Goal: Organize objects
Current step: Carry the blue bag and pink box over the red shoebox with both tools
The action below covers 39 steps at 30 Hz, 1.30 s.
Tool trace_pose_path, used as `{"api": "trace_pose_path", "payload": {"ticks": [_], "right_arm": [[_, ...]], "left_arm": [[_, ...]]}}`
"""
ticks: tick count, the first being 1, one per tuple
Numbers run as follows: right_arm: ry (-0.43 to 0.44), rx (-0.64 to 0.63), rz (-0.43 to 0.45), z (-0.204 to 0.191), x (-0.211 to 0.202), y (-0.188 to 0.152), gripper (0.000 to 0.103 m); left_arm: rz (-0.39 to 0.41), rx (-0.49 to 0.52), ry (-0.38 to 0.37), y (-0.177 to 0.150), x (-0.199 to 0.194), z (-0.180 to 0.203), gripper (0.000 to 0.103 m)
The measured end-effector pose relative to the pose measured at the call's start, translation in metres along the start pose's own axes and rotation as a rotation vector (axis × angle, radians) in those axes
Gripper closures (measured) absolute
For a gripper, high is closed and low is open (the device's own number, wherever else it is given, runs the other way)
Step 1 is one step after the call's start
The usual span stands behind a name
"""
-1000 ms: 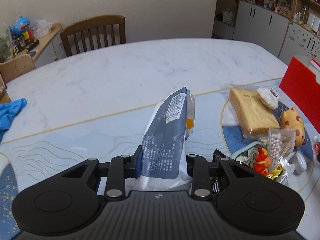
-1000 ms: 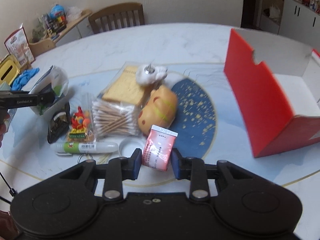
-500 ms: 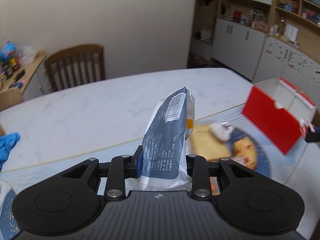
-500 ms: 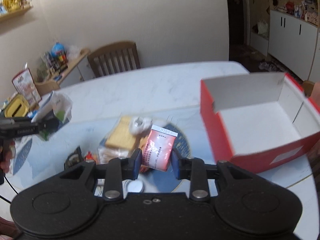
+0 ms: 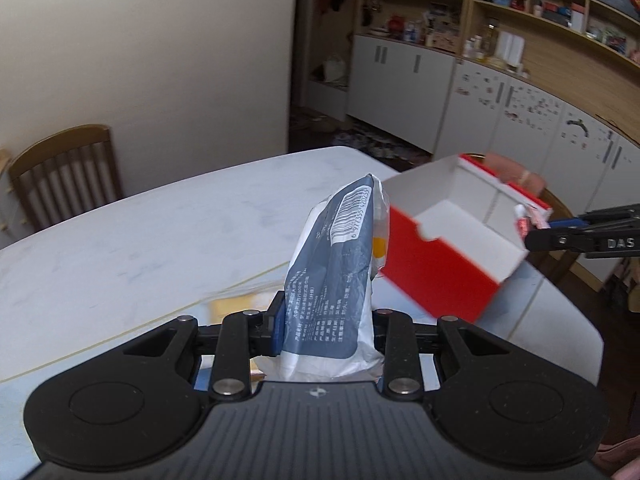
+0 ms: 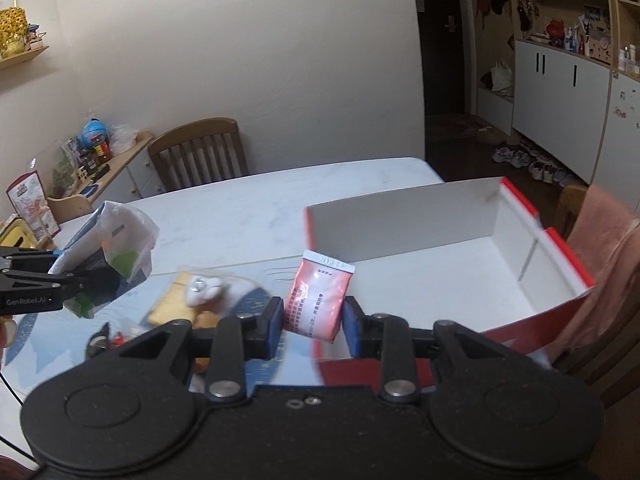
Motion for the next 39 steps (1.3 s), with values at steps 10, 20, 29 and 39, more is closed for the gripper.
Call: {"api": "trace_pose_path", "payload": {"ticks": [10,20,29,39], "right_arm": [[-0.022,-0.017,0.000,0.075,0.003,0.005,0.073],[-0.039,-0.050,-0.018,0.126,0.027,0.013,0.073],[-0.047,-0.071,-0.121,0.148,0.064,0.009,0.073],[-0.049,-0.124,-0.232,0.157,0.100,-0.001,0.073]], "left_arm": [[-0.043,0.061,-0.057,0.038,0.057,0.094,0.074],[-0.133,0.098,-0.056,0.062,0.128,0.153,0.074],[-0.244,0.161,-0.009,0.068,0.198,0.183,0.074],[-0.372,0.180,-0.009,0.066,0.255,0.197,0.074]]}}
Point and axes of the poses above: each gripper's, at about its wrist camera, not at the fingertips, and x roughly the way its jaws point, z to its right, y to its top, the point moved 5 cm from there along x, roughly the way its jaws point, and after that the axes turned 2 degrees about -y, right-handed, at the moved point
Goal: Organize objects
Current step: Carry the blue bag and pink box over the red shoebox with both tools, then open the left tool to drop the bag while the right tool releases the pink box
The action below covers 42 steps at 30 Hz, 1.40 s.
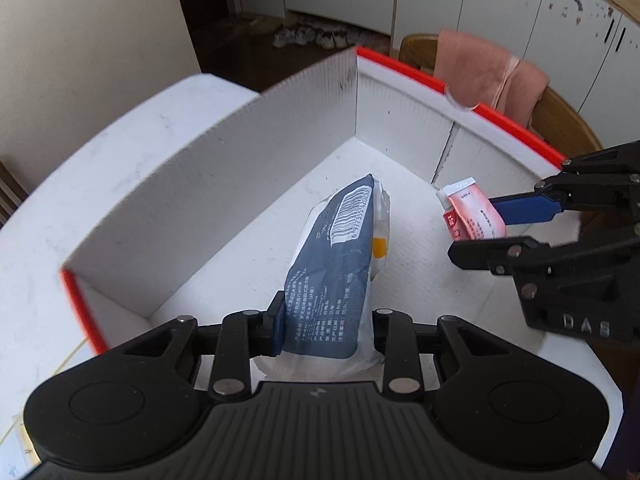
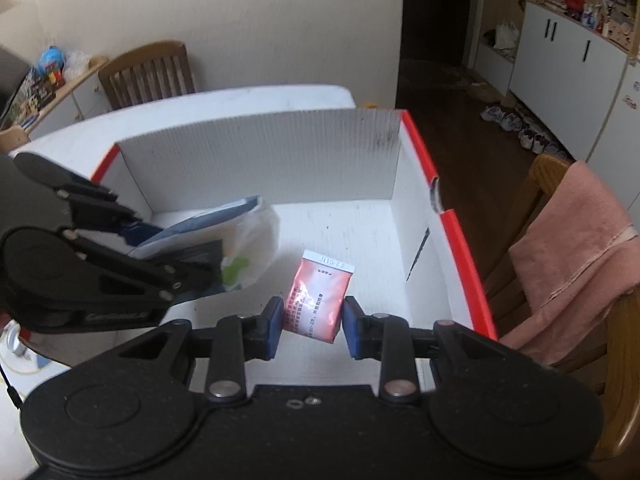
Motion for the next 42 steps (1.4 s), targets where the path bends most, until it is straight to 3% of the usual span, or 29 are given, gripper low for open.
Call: {"api": "trace_pose_path", "payload": {"ticks": [10,23,26,33,42], "right_arm": [[0.016,-0.008,-0.107,0.008,0.029,0.000,0.073],[0.014,-0.060,-0.183,0.003,0.043,-0.004,0.072],[0.010,-0.070,-0.189,0.002,0.043,-0.005,0.072],[0.007,-0.065,-0.189,0.005,0.041,-0.007,0.068],[0.041,-0.036,-0.131,0.008,0.015,-0.002,0.058]], "left_arm": [[-0.106,-0.003,-0.008,0.009,0.035,-0.002,0.074],[-0.193,-0.021,-0.044,0.002,0.042,-0.007,0.073],[-0.191,-0.007,-0.035,0.002,0.040,-0.005,0.070],[-0.151,0.048,-0.017,0.001,0.030,0.002,0.046],[-0.082,0.005,-0.012,-0.001,0.000,-0.004,0.044]]}}
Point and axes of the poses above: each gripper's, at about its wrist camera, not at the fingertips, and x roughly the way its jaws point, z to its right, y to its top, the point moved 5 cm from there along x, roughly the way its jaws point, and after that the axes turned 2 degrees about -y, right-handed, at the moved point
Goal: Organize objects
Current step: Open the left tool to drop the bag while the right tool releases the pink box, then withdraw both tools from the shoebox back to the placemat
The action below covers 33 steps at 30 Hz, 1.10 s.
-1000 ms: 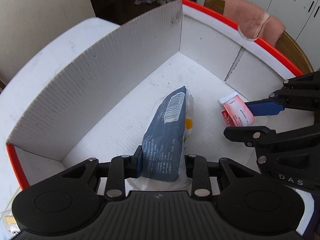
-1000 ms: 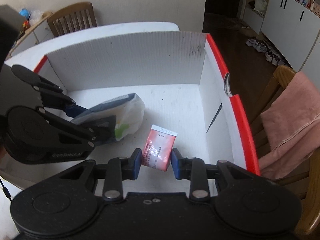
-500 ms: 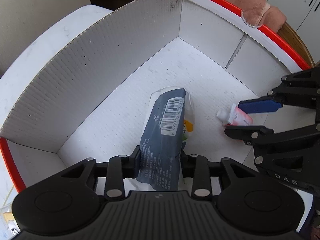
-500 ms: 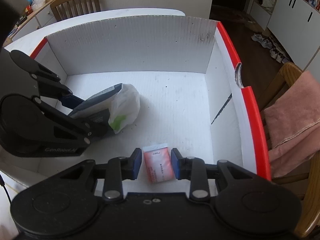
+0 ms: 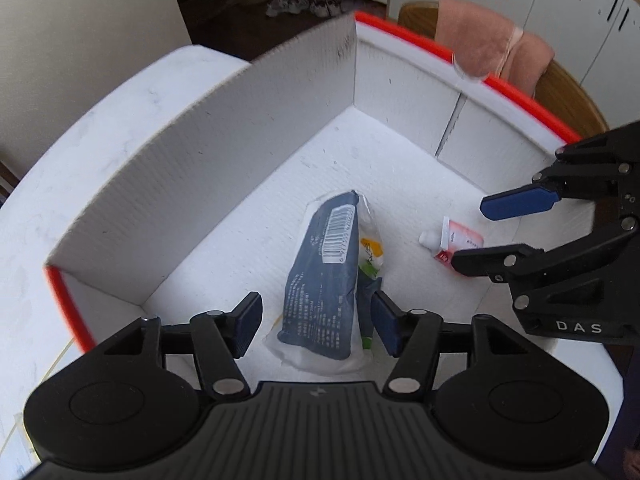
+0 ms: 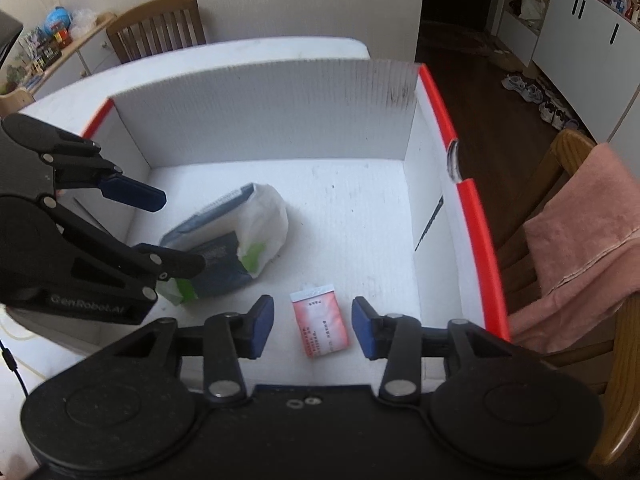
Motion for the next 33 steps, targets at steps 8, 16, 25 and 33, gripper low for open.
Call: {"api": "trace_pose_path", "payload": {"ticks": [8,16,25,33], "right_arm": [[0.025,0.028,0.077,-0.007,-0.034,-0.001,0.055],[0.057,0.059,0.156,-0.025,-0.069,-0.002,0.053],[0.066,0.073,0.243,-0.055,-0.102,-0.001,0.052],[0.079,0.071,0.281,-0.092,-0.115,-0.003,0.051]], "left_arm": [[0.106,-0.044,-0.029,-0.004,-0.041,0.000,0.044],[0.204,-0.089,-0.055,-0.022,-0.088,-0.007,0.044],[0.291,-0.163,-0.070,-0.049,-0.131,-0.027,0.044],[0.340,-0.175,-0.059,-0.080,-0.160,-0.043,0.044]]}}
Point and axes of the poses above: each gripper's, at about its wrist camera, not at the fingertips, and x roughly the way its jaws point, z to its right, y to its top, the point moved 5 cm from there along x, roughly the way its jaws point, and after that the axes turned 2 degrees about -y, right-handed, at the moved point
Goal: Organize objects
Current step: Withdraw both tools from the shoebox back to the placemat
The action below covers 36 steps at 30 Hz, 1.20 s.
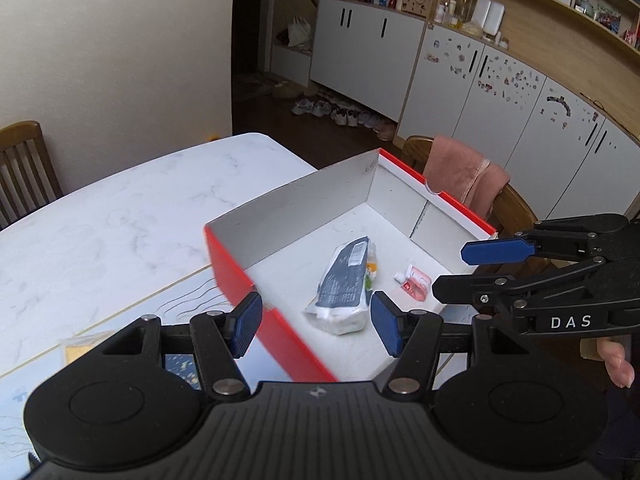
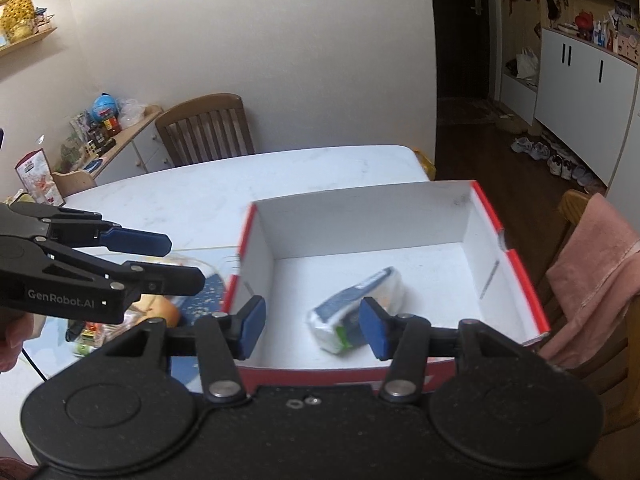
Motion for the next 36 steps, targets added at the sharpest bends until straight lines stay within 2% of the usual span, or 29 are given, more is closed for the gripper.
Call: {"api": "trace_pose_path", "payload": {"ticks": [6,8,13,17,18,20,23,25,32,35,36], "right_arm": [[0.004,-0.013,0.004,-0.034,0.002,-0.007,0.048],[0.011,-0.008,0.001,-0.044,0.003,-0.008,0.042],[0.015,-0.003,-0.002,-0.071,0.007,-0.015,0.037],[0.015,-0.007,-0.008,-0.091,0.012,-0.020,0.034],[0.018,-0.006,-0.012,-0.096,0.013,-0.021,0.034],[0.022,-0.005,-0.016,-0.106,0.015,-0.023,0.026],[0.034,-0.013,-0.020,-0.122,0.019,-0.027,0.022],[0.040,-0.023,-0.025,-0.133,0.022,-0.030,0.019],[0.051,-0.051,-0.035,-0.168,0.031,-0.038,0.007],[0.056,-0.061,-0.040,-0.179,0.036,-0.042,0.005],[0.057,-0.064,-0.043,-0.182,0.039,-0.043,0.005]], "left_arm": [[0.024,0.002,0.005,-0.018,-0.025,-0.016,0.039],[0.031,0.000,0.010,-0.025,-0.033,-0.022,0.039],[0.044,-0.010,0.031,-0.046,-0.051,-0.042,0.034],[0.055,-0.036,0.047,-0.063,-0.066,-0.060,0.033],[0.057,-0.039,0.051,-0.067,-0.070,-0.065,0.029],[0.066,-0.050,0.065,-0.076,-0.078,-0.074,0.025],[0.078,-0.071,0.082,-0.089,-0.090,-0.090,0.025],[0.088,-0.086,0.103,-0.098,-0.099,-0.101,0.020],[0.094,-0.147,0.165,-0.127,-0.117,-0.146,0.019],[0.095,-0.174,0.176,-0.143,-0.122,-0.165,0.018],[0.094,-0.183,0.181,-0.148,-0.122,-0.171,0.014]]}}
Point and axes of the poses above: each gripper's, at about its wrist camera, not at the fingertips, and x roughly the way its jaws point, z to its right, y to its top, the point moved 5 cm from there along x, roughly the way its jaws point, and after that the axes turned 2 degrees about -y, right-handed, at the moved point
